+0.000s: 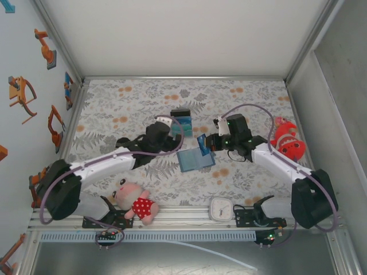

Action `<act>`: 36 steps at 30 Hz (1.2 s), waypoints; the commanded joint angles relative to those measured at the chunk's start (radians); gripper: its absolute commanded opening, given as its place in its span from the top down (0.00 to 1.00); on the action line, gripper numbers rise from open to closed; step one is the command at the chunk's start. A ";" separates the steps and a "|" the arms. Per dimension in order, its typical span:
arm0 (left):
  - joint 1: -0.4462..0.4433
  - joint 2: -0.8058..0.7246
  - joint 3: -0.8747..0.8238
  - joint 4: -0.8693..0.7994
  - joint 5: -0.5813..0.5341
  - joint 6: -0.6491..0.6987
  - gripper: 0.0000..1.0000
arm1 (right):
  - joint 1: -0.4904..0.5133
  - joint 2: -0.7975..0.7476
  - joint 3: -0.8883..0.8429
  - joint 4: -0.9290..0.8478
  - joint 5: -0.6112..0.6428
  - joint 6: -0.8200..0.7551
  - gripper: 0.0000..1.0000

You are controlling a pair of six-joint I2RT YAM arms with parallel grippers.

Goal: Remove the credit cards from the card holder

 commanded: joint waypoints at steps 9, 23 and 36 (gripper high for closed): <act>0.122 -0.169 -0.001 0.047 0.606 0.170 0.01 | 0.041 -0.141 0.127 -0.130 -0.161 -0.299 1.00; 0.130 -0.093 0.147 -0.150 1.097 0.391 0.29 | 0.074 -0.122 0.270 -0.332 -0.404 -0.510 1.00; 0.089 -0.035 0.199 -0.227 1.133 0.452 0.95 | 0.092 -0.067 0.293 -0.339 -0.373 -0.522 1.00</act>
